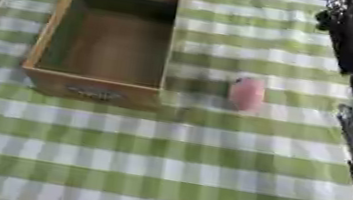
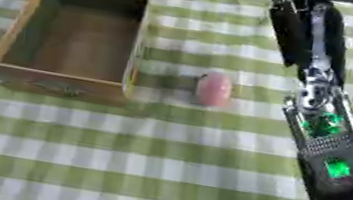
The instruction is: Pick up objects on the table and place them in the box.
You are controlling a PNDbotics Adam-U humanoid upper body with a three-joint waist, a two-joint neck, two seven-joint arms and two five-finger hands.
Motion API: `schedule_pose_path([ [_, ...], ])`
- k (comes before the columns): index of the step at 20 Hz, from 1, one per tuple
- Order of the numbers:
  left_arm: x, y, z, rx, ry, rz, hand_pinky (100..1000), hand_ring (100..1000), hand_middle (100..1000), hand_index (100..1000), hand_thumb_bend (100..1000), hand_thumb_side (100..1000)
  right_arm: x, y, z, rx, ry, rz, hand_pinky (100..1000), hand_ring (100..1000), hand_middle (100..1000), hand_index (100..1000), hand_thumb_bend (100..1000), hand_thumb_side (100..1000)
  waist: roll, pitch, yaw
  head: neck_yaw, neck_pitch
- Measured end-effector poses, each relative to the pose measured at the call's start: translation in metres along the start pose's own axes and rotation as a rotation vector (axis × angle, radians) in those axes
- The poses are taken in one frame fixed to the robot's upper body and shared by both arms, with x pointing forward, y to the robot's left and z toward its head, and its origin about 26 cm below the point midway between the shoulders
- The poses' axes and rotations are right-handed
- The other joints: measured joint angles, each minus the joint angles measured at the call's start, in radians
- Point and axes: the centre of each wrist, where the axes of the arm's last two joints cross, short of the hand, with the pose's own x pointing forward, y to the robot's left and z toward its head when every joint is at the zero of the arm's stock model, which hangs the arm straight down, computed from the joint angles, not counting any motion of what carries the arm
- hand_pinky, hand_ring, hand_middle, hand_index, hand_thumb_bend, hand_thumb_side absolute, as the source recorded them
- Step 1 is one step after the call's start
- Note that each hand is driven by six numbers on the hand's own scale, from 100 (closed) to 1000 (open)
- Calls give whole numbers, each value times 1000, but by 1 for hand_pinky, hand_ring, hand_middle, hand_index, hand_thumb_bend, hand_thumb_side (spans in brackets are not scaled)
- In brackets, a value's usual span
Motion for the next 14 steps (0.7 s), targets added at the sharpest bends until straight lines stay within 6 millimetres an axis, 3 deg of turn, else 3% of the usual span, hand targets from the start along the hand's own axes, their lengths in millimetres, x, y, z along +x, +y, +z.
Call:
schedule_pose_path([
  [7,0,0,0,0,0,0,488,435,505,806,100,940,2,0,1,20,-7,9,787,678,590,805,100,1000,0,0,0,3,-10],
  [10,0,0,0,0,0,0,488,435,505,806,100,939,4,0,0,21,-25,29,797,727,639,844,105,1000,-1,0,0,4,-11],
  [12,0,0,0,-1,0,0,488,435,505,806,100,939,8,1,-1,21,-62,93,804,755,668,867,238,1000,-3,0,1,4,-14],
  [14,0,0,0,-1,1,0,488,435,505,806,100,940,12,2,-5,38,-110,201,812,783,697,880,307,1000,-5,0,2,3,-17],
])
